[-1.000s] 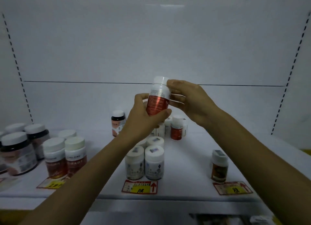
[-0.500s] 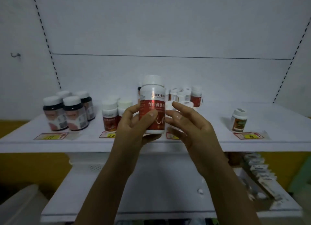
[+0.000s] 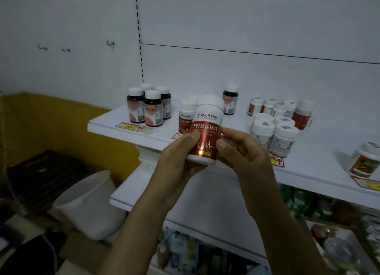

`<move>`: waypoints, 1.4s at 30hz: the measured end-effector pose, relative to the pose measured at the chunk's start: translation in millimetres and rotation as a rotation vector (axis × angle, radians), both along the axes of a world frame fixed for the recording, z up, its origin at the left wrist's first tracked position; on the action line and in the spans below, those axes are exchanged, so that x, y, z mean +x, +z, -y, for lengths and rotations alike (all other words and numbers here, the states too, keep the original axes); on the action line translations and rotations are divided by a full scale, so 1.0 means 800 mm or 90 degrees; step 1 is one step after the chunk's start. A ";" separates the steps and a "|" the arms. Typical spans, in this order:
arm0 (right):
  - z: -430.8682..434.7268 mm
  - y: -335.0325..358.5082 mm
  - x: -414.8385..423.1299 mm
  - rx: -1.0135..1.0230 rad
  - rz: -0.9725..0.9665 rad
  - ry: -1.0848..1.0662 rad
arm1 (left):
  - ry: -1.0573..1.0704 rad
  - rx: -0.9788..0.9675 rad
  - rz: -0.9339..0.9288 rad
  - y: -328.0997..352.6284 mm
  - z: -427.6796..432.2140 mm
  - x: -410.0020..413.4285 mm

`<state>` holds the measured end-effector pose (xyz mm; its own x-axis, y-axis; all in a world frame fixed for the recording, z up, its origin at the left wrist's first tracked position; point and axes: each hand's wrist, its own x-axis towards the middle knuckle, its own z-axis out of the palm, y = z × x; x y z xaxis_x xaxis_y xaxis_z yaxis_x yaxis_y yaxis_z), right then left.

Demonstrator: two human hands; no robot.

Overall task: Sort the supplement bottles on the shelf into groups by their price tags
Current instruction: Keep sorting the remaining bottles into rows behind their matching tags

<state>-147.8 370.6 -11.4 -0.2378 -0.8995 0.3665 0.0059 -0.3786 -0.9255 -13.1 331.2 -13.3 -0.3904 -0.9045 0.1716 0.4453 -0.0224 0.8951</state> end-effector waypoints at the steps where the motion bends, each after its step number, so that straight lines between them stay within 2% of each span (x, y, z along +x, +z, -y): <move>1: 0.000 -0.004 -0.004 0.008 0.006 0.008 | 0.010 0.005 0.006 -0.004 -0.003 0.001; 8: 0.006 -0.032 -0.007 0.056 -0.010 0.052 | 0.071 0.051 0.076 -0.037 -0.002 0.014; 15: 0.065 -0.009 0.006 0.039 -0.064 -0.019 | 0.034 0.035 0.137 -0.032 0.070 0.026; 23: 0.154 0.037 0.059 -0.007 -0.049 -0.187 | -0.090 -0.209 0.129 0.020 0.179 0.066; 30: 0.197 0.109 0.074 -0.101 -0.101 -0.327 | -0.051 -0.359 0.129 0.066 0.250 0.062; 32: 0.208 0.128 0.066 -0.110 -0.121 -0.395 | -0.020 -0.421 0.200 0.074 0.265 0.057; 35: 0.221 0.158 0.045 -0.108 -0.190 -0.460 | -0.030 -0.532 0.381 0.076 0.283 0.048; 38: 0.236 0.178 0.021 -0.001 -0.314 -0.479 | -0.046 -0.668 0.561 0.076 0.295 0.029; 42: 0.262 0.162 -0.001 0.155 -0.402 -0.445 | -0.059 -0.807 0.671 0.067 0.308 -0.002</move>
